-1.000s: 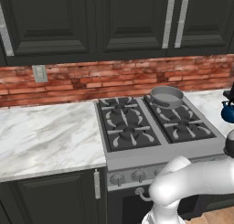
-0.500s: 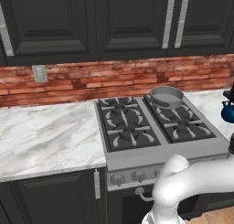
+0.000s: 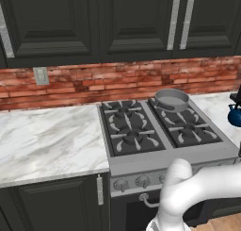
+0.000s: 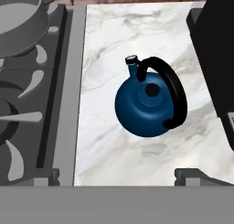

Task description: Pick the kettle from the counter and place it on a stove burner. Then turn the burner on.

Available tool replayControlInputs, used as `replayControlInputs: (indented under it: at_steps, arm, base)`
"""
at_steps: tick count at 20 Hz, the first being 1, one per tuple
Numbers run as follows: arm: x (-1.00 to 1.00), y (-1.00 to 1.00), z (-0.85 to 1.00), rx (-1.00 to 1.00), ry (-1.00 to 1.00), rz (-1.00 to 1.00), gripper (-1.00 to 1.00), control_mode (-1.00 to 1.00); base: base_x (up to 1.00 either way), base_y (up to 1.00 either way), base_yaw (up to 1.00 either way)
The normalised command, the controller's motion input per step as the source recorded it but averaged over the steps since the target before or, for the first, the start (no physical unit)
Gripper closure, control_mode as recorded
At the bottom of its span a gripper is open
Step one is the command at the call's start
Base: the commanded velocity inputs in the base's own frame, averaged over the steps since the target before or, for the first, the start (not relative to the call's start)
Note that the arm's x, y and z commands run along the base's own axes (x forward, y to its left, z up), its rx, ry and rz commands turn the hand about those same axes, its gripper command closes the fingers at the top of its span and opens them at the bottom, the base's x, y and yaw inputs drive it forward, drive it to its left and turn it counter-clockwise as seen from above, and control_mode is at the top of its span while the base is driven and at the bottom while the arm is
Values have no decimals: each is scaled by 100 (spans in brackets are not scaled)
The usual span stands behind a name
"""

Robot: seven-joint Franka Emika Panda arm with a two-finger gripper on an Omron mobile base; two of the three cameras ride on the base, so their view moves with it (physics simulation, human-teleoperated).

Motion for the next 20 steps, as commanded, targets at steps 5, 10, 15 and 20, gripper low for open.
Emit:
replayControlInputs:
  at_steps: [5, 10, 15, 20]
  arm:
    - [8, -29, -14, 0, 0, 1, -100, -100]
    - [10, -38, -17, 0, 0, 0, -100, -100]
    - [24, -18, -26, 0, 0, 0, -100, -100]
    - [28, -9, -25, 0, 0, 0, -100, -100]
  base:
    - [0, 0, 0]
    - [0, 0, 0]
    - [0, 0, 0]
    - [0, 0, 0]
